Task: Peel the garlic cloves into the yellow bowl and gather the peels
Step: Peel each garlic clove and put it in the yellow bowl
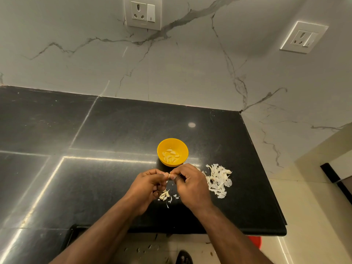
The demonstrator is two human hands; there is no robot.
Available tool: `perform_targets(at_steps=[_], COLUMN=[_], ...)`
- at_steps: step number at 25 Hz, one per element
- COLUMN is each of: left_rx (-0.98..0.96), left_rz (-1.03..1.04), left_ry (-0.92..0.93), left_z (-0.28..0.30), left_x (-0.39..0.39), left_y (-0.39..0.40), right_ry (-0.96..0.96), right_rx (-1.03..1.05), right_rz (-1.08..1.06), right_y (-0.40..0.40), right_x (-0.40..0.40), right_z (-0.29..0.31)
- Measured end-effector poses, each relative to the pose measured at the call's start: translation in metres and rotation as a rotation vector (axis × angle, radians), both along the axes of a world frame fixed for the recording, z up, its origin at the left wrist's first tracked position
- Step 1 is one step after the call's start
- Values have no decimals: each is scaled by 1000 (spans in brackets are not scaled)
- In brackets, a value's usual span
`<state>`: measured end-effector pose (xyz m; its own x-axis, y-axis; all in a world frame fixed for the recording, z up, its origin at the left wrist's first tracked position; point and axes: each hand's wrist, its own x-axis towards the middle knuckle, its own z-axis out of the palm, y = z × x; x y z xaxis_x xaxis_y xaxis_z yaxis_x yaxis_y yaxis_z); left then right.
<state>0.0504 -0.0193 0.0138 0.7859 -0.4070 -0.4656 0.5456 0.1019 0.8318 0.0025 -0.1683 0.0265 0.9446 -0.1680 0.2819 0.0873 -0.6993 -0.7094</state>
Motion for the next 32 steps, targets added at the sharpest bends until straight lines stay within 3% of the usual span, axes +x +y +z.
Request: perform_targets(at_steps=[3, 7, 14, 19, 22, 27, 32], left_rx=[106, 172, 152, 71, 39, -42, -118], left_rz=[-19, -120, -163, -139, -128, -52, -43], left_ry=[-146, -443, -583, -524, -421, -181, -61], left_z=[-3, -5, -8, -12, -11, -6, -1], left_x=[0, -3, -4, -4, -3, -1, 1], left_y=[3, 10, 15, 16, 17, 16, 17], right_ry=[195, 573, 847, 936, 848, 637, 518], right_rx=[110, 640, 1117, 1185, 1196, 1025, 829], right_rz=[-43, -59, -141, -157, -119, -41, 57], right_y=[-1, -6, -10, -11, -9, -1, -2], right_x=[2, 4, 2, 3, 1, -1, -2], right_z=[5, 24, 33, 32, 30, 21, 15])
